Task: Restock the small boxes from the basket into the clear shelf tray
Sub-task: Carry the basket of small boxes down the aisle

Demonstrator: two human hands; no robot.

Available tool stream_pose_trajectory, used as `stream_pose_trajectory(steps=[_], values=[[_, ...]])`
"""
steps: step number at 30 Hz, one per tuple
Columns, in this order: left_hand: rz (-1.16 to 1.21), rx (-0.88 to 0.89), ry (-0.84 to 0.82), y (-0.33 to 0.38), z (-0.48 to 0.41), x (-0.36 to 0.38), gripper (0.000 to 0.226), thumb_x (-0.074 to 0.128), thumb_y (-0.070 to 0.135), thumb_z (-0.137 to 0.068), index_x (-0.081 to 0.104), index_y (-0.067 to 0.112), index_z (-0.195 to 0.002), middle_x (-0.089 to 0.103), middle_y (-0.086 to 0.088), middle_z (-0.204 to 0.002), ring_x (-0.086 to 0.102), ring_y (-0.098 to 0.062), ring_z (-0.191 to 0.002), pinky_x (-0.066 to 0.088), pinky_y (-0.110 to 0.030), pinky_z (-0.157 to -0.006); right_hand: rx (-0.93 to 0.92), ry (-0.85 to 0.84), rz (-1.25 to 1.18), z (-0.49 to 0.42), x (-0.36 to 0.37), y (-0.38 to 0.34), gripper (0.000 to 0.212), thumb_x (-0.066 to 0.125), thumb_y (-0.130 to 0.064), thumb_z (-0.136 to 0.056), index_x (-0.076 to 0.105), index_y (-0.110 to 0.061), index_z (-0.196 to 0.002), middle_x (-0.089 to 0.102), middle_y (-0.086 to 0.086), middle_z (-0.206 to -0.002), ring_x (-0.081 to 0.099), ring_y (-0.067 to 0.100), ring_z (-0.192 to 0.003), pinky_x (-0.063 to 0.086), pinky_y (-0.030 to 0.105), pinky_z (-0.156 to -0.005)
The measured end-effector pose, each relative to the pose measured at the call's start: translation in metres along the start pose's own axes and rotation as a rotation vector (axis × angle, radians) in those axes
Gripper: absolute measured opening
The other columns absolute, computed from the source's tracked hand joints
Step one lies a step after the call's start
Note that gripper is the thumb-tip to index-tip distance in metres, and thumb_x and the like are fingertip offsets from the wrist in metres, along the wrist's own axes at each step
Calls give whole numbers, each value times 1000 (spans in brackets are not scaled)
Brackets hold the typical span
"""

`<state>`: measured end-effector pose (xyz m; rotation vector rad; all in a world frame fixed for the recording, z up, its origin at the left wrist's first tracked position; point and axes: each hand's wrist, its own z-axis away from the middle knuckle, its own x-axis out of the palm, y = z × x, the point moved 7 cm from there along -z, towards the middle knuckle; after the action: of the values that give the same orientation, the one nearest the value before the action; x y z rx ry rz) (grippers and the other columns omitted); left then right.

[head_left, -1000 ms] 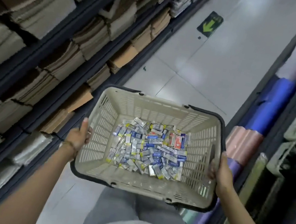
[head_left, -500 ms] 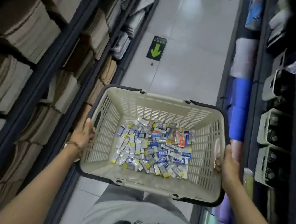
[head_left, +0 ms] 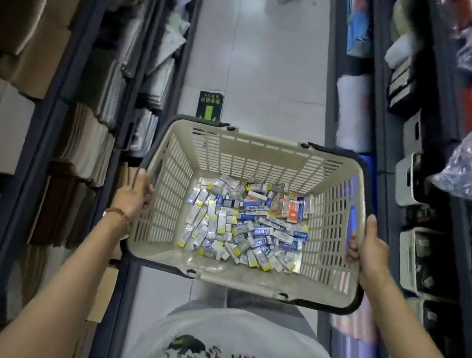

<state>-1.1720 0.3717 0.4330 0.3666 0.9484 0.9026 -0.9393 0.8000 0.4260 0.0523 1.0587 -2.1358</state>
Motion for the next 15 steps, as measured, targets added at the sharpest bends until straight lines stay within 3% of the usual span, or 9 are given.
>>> stream_pose_trajectory(steps=[10, 15], values=[[135, -39, 62, 174, -158, 0, 52, 31, 57, -93, 55, 20, -66, 51, 2, -60, 46, -11, -55, 37, -23, -55, -44, -87, -1, -121, 114, -227, 54, 38, -57, -94, 49, -13, -64, 35, 2, -53, 28, 15, -43, 28, 28, -48], [137, -22, 6, 265, -267, 4, 54, 29, 57, -93, 53, 19, -63, 47, -1, -56, 43, -15, -52, 37, -26, -55, -86, -61, -8, -183, 180, -326, 53, 37, -55, -94, 50, -11, -67, 34, 2, -52, 28, 7, -28, 27, 26, -47]])
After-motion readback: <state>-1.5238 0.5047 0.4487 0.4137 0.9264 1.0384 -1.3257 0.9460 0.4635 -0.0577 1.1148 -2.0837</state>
